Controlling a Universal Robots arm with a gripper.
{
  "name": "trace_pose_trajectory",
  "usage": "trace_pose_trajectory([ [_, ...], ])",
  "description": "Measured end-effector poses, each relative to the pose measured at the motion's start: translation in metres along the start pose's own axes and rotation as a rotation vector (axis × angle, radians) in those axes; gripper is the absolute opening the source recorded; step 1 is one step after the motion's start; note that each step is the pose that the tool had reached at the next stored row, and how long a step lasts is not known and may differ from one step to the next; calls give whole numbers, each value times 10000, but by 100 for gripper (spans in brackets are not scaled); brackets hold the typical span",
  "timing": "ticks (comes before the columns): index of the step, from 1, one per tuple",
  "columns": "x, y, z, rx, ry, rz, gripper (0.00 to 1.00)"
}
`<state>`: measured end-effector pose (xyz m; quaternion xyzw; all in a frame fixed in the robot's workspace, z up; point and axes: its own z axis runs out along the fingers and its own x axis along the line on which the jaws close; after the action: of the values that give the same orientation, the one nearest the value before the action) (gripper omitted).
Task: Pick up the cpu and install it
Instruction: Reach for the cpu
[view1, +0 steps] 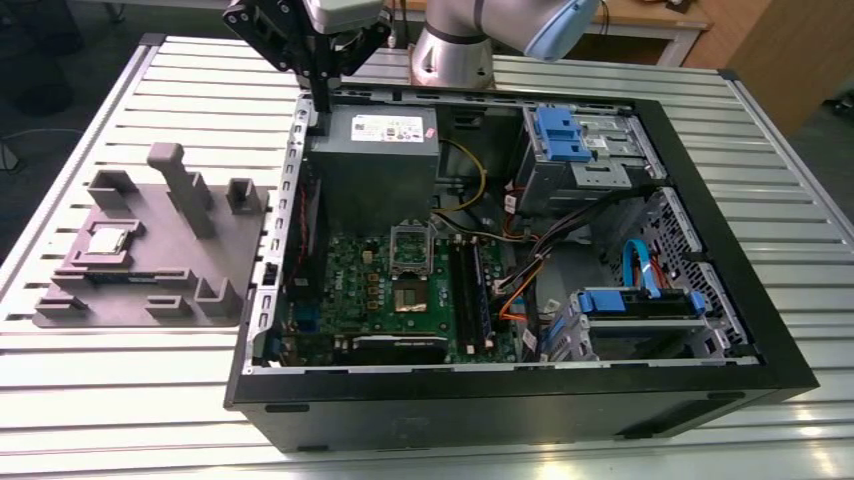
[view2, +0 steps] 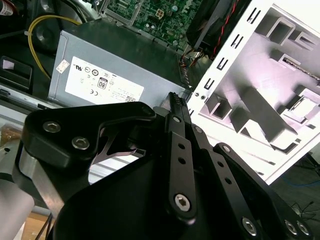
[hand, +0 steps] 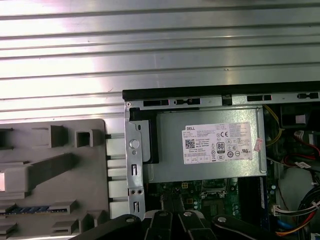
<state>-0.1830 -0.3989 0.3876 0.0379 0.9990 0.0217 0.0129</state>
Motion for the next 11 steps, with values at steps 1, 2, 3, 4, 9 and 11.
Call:
trace_pose_trajectory([
  [1,0,0,0,0,0,0,10],
  [2,0,0,0,0,0,0,10],
  [3,0,0,0,0,0,0,10],
  [4,1,0,0,0,0,0,10],
  [9,40,-3,1,0,0,0,10],
  [11,59,-5,1,0,0,2,10],
])
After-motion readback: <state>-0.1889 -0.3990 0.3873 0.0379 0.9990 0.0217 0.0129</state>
